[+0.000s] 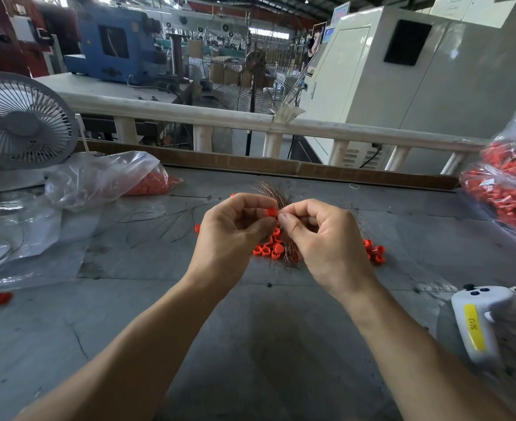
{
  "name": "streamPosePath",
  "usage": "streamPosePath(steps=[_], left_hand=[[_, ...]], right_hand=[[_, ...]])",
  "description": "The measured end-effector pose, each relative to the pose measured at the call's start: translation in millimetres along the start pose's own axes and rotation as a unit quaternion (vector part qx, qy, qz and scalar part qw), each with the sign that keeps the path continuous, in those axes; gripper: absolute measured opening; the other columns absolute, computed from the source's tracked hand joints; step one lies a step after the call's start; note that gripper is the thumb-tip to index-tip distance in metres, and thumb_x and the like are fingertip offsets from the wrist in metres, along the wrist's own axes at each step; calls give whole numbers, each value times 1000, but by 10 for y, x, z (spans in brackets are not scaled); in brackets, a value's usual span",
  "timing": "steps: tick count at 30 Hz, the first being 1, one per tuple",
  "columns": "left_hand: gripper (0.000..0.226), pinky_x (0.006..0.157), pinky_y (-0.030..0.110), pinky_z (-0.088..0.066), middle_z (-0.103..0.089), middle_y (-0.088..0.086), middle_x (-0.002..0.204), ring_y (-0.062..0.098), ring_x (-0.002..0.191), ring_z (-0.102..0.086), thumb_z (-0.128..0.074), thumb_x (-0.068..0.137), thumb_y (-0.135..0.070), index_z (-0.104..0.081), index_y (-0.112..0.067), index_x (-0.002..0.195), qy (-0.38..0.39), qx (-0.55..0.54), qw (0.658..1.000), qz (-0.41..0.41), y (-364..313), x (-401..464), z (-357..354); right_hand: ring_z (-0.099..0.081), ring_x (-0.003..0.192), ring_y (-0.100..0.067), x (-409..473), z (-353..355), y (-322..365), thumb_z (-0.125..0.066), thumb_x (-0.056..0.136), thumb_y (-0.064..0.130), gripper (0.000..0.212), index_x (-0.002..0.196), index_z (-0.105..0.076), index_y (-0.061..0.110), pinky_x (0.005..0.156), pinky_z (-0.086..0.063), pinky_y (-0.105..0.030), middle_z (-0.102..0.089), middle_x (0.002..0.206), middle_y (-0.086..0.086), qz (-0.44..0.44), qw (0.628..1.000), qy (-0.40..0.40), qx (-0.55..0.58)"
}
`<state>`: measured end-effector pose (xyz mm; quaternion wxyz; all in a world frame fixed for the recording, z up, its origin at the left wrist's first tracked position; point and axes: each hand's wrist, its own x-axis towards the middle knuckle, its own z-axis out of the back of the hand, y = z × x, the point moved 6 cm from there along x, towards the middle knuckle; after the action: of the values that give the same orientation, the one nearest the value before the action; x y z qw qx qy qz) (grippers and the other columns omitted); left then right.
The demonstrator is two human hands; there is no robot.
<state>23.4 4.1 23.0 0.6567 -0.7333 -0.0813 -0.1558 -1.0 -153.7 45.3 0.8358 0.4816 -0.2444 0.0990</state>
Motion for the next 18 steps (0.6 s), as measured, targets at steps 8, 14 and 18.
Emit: streamPosePath(steps=[8,14,18], left_hand=[[23,77,33,-63,-74,16,89,22,78,-72,-73,88,5,-74,-11,105,-2,4,1000,2,-8,-8,-8],[24,77,28,-61,-77,10,90,21,80,-73,-69,92,2,-75,-12,110,12,-21,1000,17,16,-5,-26],[23,82,33,-62,-79,9,94,24,86,-75,-63,97,-1,-76,-15,110,13,-38,999,28,25,-9,-21]], right_hand=[[-72,71,-6,3,-1,-17,-73,96,21,8,90,-76,25,63,-57,-20,-74,74,9,2,1000,8,-16],[-70,67,-9,25,24,-51,-73,94,22,10,85,-74,26,66,-60,-35,-73,72,8,-4,1000,-6,-22],[-69,67,-8,34,31,-66,-73,94,22,11,84,-73,26,63,-57,-28,-73,72,8,-1,1000,-10,-25]])
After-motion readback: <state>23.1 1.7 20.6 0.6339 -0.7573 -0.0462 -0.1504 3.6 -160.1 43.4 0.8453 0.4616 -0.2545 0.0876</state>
